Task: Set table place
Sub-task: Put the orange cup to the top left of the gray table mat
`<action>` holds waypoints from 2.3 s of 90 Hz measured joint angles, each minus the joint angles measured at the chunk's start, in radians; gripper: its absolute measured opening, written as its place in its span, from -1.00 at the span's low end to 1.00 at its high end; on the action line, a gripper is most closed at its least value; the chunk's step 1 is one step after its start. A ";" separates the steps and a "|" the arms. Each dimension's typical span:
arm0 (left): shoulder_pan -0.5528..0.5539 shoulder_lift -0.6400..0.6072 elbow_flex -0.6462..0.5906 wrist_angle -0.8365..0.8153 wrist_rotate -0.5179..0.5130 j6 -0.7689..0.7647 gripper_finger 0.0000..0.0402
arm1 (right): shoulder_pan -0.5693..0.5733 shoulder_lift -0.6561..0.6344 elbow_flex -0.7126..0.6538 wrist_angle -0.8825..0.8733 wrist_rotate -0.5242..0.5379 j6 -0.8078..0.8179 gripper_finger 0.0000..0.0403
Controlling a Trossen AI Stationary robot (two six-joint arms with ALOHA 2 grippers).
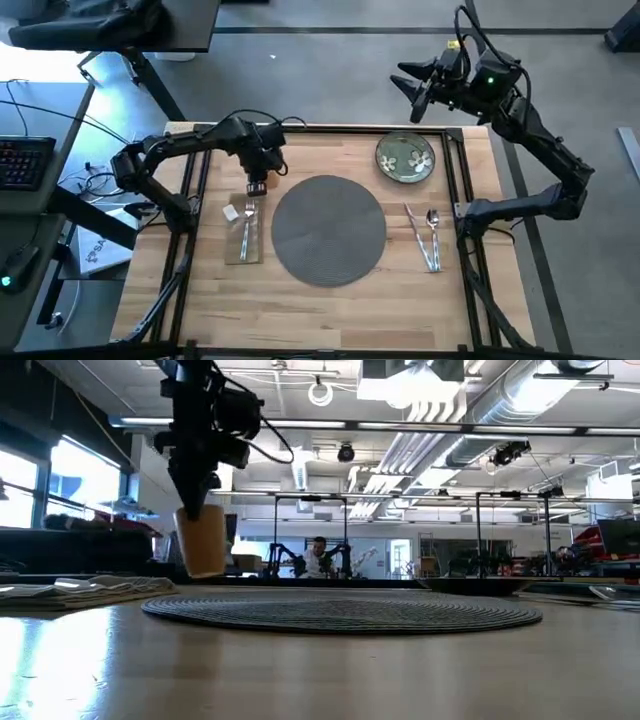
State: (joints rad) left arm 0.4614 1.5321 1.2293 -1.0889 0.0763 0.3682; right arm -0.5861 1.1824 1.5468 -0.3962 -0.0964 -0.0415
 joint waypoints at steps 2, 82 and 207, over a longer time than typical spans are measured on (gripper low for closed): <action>-0.005 -0.002 0.010 0.009 0.000 0.000 -1.00 | 0.000 0.000 0.000 0.000 0.003 0.000 -0.20; -0.065 0.058 0.063 -0.180 -0.158 0.181 -1.00 | 0.000 0.000 0.000 0.011 0.014 -0.011 -0.20; -0.076 0.184 0.045 -0.115 -0.111 0.210 -1.00 | 0.000 0.000 0.000 0.012 0.014 -0.046 -0.20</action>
State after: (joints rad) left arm 0.3855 1.7164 1.2739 -1.2041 -0.0346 0.5781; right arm -0.5861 1.1820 1.5467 -0.3843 -0.0825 -0.0872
